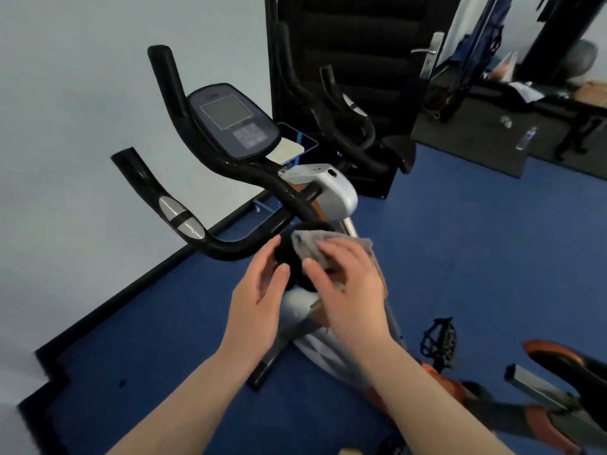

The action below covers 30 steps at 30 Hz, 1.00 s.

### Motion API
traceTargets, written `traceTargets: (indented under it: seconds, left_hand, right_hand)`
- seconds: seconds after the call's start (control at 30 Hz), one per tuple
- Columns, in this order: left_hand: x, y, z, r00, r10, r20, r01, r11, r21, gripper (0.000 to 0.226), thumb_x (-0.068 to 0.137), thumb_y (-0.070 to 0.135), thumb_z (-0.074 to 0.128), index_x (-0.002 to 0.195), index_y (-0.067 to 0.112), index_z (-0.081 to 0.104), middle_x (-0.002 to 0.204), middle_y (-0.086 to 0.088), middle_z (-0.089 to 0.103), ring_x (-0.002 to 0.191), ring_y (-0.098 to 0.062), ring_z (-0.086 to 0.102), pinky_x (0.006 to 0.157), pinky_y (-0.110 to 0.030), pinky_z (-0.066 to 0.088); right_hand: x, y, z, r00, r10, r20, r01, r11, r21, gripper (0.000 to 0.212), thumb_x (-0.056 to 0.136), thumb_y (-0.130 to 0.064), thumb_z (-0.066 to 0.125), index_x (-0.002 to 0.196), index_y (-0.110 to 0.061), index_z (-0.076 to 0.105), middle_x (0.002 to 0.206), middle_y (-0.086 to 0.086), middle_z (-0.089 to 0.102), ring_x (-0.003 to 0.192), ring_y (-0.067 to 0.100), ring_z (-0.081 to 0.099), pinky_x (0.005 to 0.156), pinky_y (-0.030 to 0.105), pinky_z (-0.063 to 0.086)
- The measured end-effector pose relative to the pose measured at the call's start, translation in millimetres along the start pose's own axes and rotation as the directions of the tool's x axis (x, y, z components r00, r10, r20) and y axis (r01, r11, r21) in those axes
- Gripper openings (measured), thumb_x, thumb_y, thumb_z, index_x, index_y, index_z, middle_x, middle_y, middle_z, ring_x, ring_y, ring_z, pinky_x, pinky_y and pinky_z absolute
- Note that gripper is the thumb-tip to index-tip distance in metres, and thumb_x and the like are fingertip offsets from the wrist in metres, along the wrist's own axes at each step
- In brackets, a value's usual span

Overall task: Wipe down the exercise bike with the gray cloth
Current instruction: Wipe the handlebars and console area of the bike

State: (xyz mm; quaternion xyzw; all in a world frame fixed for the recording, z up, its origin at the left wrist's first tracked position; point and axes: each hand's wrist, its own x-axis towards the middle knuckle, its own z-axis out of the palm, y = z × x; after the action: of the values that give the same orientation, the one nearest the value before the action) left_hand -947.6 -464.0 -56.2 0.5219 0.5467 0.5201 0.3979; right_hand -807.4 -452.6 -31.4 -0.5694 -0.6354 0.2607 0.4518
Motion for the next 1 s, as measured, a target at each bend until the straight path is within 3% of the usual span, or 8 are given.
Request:
traceTargets:
  seconds: [0.1, 0.23, 0.37, 0.5, 0.63, 0.73, 0.9, 1.0]
  left_hand:
    - [-4, -3, 4, 1.0, -0.018, 0.013, 0.018, 1.0, -0.007, 0.045, 0.1, 0.037, 0.047, 0.144, 0.044, 0.042, 0.136, 0.029, 0.054, 0.124, 0.013, 0.047, 0.095, -0.002, 0.037]
    - [-7, -2, 9, 0.999, -0.041, -0.016, 0.042, 0.999, 0.03, 0.051, 0.096, 0.047, 0.042, 0.146, 0.046, 0.037, 0.137, 0.027, 0.054, 0.12, 0.012, 0.05, 0.093, -0.002, 0.037]
    - [-10, -4, 19, 0.993, -0.035, -0.111, 0.037, 0.999, 0.023, 0.049, 0.096, 0.048, 0.041, 0.145, 0.048, 0.038, 0.129, 0.025, 0.059, 0.114, 0.004, 0.056, 0.092, -0.011, 0.042]
    - [-13, 0, 29, 0.982, -0.035, -0.186, 0.035, 0.999, -0.003, 0.049, 0.097, 0.046, 0.04, 0.146, 0.042, 0.039, 0.142, 0.018, 0.052, 0.131, 0.001, 0.046, 0.113, -0.038, 0.038]
    - [-14, 3, 37, 0.97, -0.054, -0.236, 0.057, 0.998, 0.004, 0.053, 0.089, 0.053, 0.046, 0.142, 0.047, 0.042, 0.13, 0.02, 0.06, 0.123, 0.005, 0.051, 0.107, -0.027, 0.042]
    - [-16, 3, 40, 0.962, -0.058, -0.267, 0.071, 0.997, 0.038, 0.053, 0.086, 0.057, 0.047, 0.138, 0.055, 0.042, 0.118, 0.032, 0.06, 0.119, 0.012, 0.05, 0.097, -0.01, 0.041]
    - [-18, 2, 46, 0.947, -0.055, -0.316, 0.073, 0.996, 0.045, 0.048, 0.097, 0.047, 0.047, 0.144, 0.049, 0.039, 0.124, 0.02, 0.063, 0.103, -0.009, 0.058, 0.1, -0.042, 0.049]
    - [-18, -1, 51, 0.934, -0.061, -0.351, 0.097, 0.992, 0.084, 0.043, 0.101, 0.041, 0.046, 0.141, 0.055, 0.038, 0.122, 0.021, 0.061, 0.097, -0.017, 0.06, 0.098, -0.034, 0.049]
  right_hand:
    - [0, 11, -2, 0.978, -0.181, 0.107, 0.202, 0.953, -0.225, 0.036, 0.09, -0.032, 0.066, 0.124, -0.02, 0.066, 0.124, -0.008, 0.058, 0.114, 0.007, 0.051, 0.097, 0.012, 0.039]
    - [26, 22, -14, 0.864, -0.483, 0.141, 0.478, 0.702, -0.528, 0.025, 0.086, -0.033, 0.07, 0.11, -0.027, 0.072, 0.104, -0.004, 0.062, 0.102, 0.02, 0.049, 0.09, 0.037, 0.037]
    - [50, 26, -15, 0.794, -0.573, 0.205, 0.594, 0.66, -0.459, 0.021, 0.086, -0.029, 0.07, 0.106, -0.024, 0.073, 0.107, 0.002, 0.062, 0.102, 0.025, 0.054, 0.086, 0.038, 0.039]
    - [40, 39, -18, 0.739, -0.627, 0.248, 0.669, 0.638, -0.382, 0.018, 0.088, -0.025, 0.063, 0.102, -0.015, 0.07, 0.099, 0.004, 0.06, 0.088, 0.024, 0.056, 0.07, 0.036, 0.045]
    - [66, 31, -14, 0.671, -0.701, 0.242, 0.723, 0.547, -0.421, 0.012, 0.088, -0.024, 0.061, 0.094, -0.016, 0.068, 0.093, 0.003, 0.061, 0.084, 0.024, 0.056, 0.072, 0.034, 0.042]
    - [65, 35, -2, 0.724, -0.677, 0.13, 0.666, 0.638, -0.386, 0.012, 0.086, -0.02, 0.067, 0.096, -0.016, 0.07, 0.097, 0.003, 0.061, 0.092, 0.024, 0.054, 0.077, 0.037, 0.043]
    - [55, 57, -10, 0.664, -0.729, 0.169, 0.733, 0.588, -0.341, 0.021, 0.087, -0.024, 0.063, 0.105, -0.017, 0.071, 0.108, 0.004, 0.063, 0.107, 0.025, 0.051, 0.088, 0.038, 0.036]
    - [87, 33, -4, 0.639, -0.728, 0.25, 0.766, 0.571, -0.296, 0.017, 0.084, -0.013, 0.068, 0.101, -0.011, 0.07, 0.1, 0.011, 0.062, 0.091, 0.031, 0.054, 0.074, 0.04, 0.042]
